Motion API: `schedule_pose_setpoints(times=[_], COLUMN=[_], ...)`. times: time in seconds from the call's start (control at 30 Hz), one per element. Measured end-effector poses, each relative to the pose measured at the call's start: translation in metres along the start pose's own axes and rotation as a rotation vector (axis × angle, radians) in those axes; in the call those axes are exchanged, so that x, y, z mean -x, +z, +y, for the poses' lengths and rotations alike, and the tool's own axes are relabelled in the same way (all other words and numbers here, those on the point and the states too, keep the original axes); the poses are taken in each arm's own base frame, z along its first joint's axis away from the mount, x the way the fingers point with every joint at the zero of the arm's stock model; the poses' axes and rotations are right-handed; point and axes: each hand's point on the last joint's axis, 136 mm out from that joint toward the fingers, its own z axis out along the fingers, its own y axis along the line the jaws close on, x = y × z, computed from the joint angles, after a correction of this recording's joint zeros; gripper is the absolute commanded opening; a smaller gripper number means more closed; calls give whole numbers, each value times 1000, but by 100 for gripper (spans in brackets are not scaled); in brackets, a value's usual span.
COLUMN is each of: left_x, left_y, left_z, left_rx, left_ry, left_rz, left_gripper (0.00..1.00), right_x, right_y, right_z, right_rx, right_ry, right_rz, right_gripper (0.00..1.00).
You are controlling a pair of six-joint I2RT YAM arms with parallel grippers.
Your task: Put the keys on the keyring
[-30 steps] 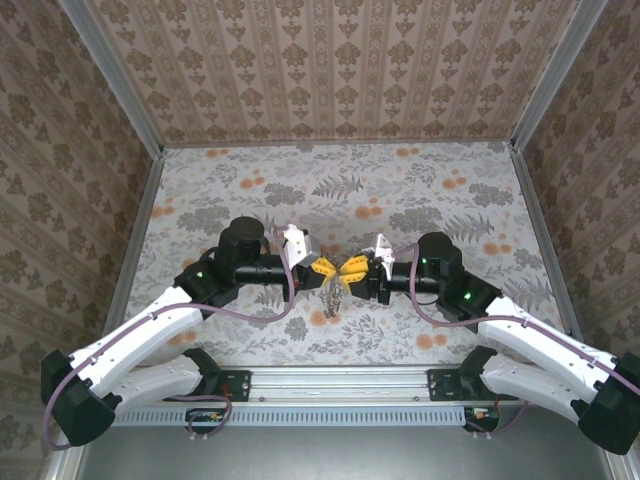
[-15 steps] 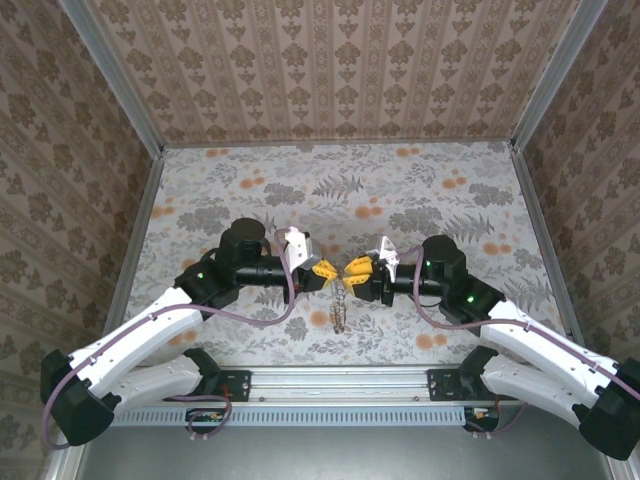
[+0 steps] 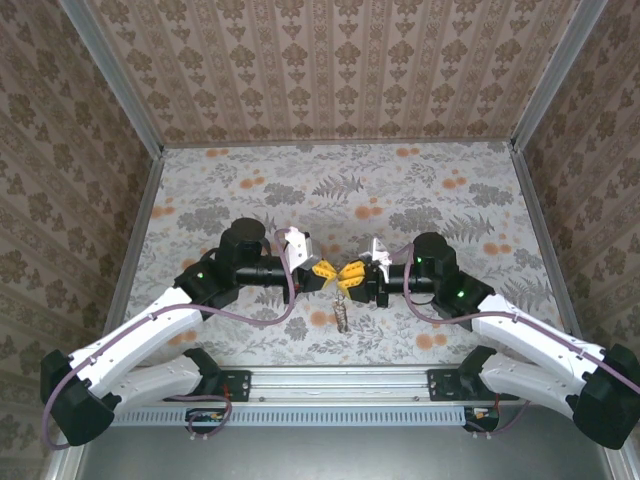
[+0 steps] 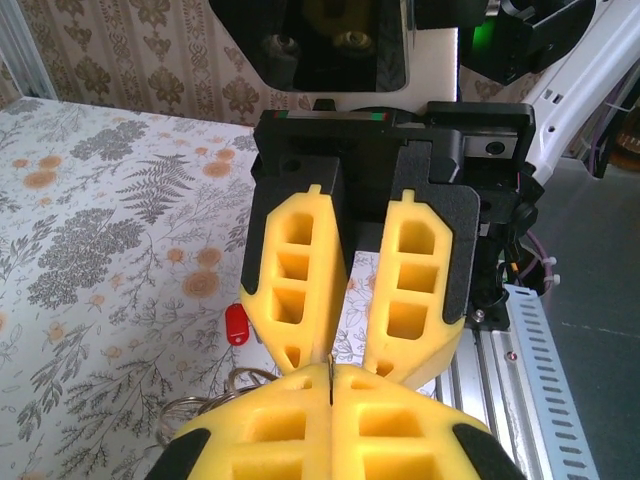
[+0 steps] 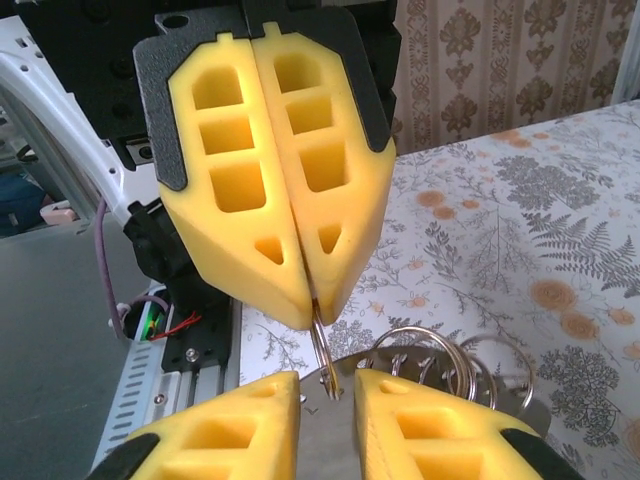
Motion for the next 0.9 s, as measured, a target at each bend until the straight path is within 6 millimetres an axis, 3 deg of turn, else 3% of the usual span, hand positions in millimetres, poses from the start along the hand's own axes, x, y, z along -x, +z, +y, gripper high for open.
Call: schedule_pose_setpoints(times=[0.17, 0.23, 0.47, 0.6, 0.77, 0.9], left_x=[-1, -1, 0, 7, 17, 9], left_y=[0, 0, -1, -4, -6, -1], left_z=[-1, -1, -2, -5, -10, -9], left_rx=[-3, -5, -6, -13, 7, 17], left_ry=[-3, -3, -9, 12, 57, 69], left_rz=[3, 3, 11, 26, 66, 131], left_gripper=[0, 0, 1, 26, 31, 32], right_x=[6, 6, 7, 14, 27, 31], right_y=[0, 0, -1, -7, -19, -22], right_z=[3, 3, 4, 4, 2, 5], right_rx=[15, 18, 20, -14, -87, -117], right_ry=[-19, -19, -26, -53, -94, -125], right_rz=[-23, -24, -22, 9, 76, 137], right_gripper=[9, 0, 0, 0, 0, 0])
